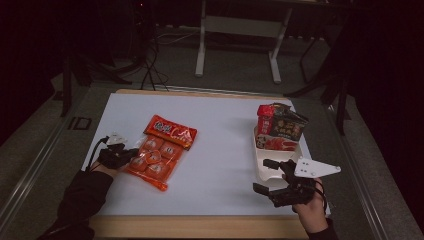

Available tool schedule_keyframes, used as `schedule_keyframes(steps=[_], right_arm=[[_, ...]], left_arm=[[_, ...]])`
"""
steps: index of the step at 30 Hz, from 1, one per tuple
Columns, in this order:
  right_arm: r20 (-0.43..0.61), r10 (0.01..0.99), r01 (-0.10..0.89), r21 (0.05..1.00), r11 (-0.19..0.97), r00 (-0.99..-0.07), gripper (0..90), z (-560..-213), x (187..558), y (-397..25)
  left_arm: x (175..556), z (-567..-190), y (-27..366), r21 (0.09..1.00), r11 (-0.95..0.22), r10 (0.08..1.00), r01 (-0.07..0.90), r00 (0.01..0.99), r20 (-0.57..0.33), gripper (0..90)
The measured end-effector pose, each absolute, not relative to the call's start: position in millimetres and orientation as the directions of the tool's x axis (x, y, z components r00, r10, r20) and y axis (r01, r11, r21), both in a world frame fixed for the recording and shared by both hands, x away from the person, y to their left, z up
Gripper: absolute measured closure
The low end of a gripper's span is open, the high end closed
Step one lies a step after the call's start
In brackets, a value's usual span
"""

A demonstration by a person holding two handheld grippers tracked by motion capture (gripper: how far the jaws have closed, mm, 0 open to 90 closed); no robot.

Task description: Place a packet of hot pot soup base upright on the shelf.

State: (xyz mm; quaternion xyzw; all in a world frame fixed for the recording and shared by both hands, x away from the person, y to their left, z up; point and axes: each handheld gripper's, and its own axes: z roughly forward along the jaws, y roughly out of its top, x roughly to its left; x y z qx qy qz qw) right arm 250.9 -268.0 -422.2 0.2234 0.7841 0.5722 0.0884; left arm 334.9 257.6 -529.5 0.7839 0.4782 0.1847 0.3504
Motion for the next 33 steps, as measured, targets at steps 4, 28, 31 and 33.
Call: schedule_keyframes(steps=[4, 28, 31, 33], right_arm=[[0.116, 0.449, 0.246, 0.939, 0.241, -0.886, 14.0, -422, 251, -268], [0.14, 0.438, 0.266, 0.933, 0.241, -0.888, 14.0, -425, 252, -266], [0.142, 0.436, 0.267, 0.933, 0.241, -0.889, 14.0, -425, 252, -265], [0.143, 0.434, 0.267, 0.933, 0.239, -0.889, 14.0, -425, 252, -265]], left_arm=[[339, -534, 260, 0.689, -0.332, 0.889, 0.644, 0.459, 0.0, 90.0], [335, -536, 236, 0.683, -0.345, 0.855, 0.644, 0.515, -0.054, 90.0], [333, -536, 231, 0.682, -0.341, 0.851, 0.647, 0.52, -0.068, 90.0], [331, -536, 227, 0.684, -0.34, 0.84, 0.645, 0.536, -0.087, 90.0]])
